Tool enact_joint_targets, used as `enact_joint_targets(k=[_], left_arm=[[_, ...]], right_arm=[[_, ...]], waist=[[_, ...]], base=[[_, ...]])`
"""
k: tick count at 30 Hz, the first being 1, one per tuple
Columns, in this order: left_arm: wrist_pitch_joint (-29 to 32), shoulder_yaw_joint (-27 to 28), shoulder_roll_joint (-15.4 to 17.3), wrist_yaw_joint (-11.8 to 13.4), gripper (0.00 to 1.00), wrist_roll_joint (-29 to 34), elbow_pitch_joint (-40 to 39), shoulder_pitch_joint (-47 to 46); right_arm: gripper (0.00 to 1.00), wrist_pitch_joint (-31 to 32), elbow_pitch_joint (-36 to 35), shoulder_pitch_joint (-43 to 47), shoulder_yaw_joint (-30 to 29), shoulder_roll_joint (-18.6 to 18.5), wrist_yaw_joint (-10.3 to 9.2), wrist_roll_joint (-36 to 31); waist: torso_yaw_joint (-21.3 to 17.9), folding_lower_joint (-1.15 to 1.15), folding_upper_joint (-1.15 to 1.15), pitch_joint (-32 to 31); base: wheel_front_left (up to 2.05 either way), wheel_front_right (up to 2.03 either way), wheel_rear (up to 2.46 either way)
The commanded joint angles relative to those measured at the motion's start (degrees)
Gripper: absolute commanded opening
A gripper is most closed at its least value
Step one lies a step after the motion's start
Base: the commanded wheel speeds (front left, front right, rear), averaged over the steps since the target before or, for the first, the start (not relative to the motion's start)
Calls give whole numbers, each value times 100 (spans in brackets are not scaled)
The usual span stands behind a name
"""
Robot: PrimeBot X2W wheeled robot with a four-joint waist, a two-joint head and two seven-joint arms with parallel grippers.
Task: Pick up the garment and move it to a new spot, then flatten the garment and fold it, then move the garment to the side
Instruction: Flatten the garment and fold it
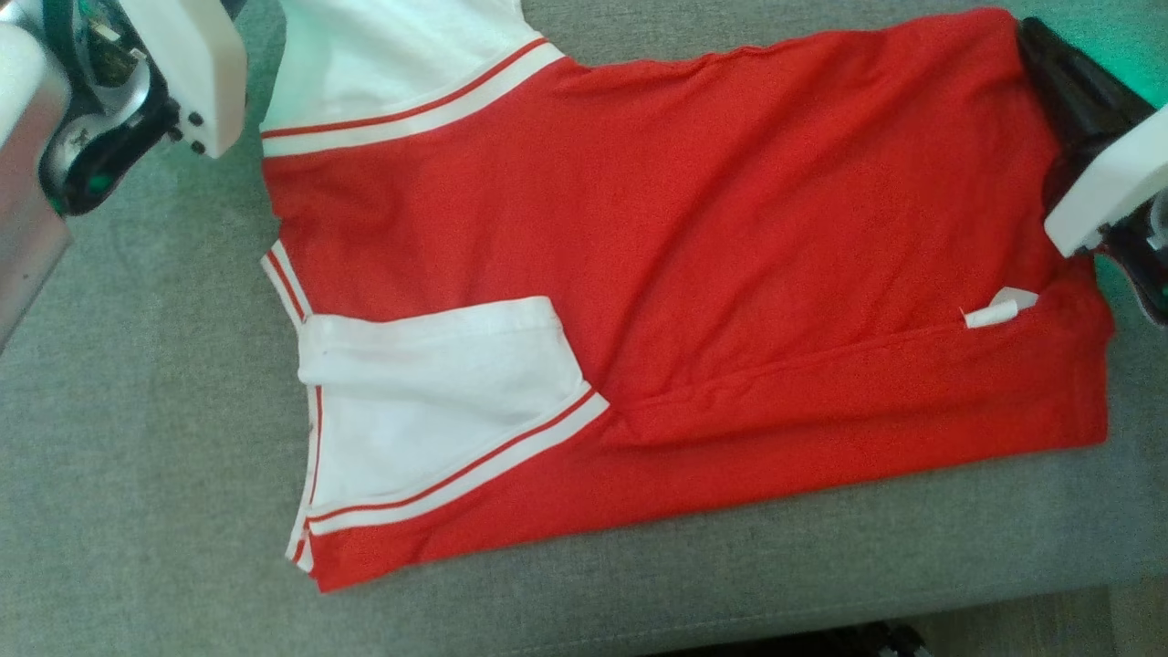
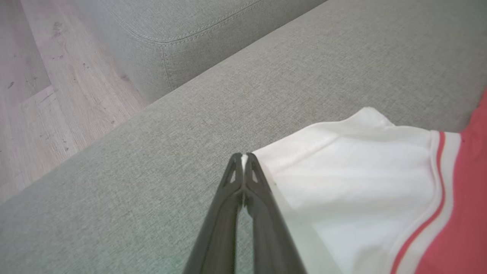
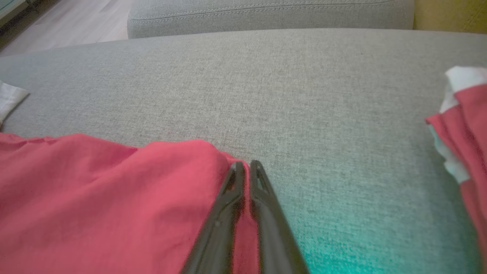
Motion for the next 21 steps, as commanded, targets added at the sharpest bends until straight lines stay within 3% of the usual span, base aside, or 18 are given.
enact_joint_targets(k=[1,14,21], left_arm=[[-119,167,211,10,0,-44,-84,-360],[-1617,171,383,10,0,89,-101,-873],[-1849,41,603,10,0,-106,-449,-691]], right_arm=[[0,-80,-99,-7,141,-288,-5,142],[0,-949,127,-446,265,-704,-5,315],[0,-1062,74,-50,268,-844,-5,363]], waist=[[21,-1,0,-19],[169,-1,0,-307],[310,-1,0,-573]], base=[[0,0,0],[0,0,0],[0,0,0]])
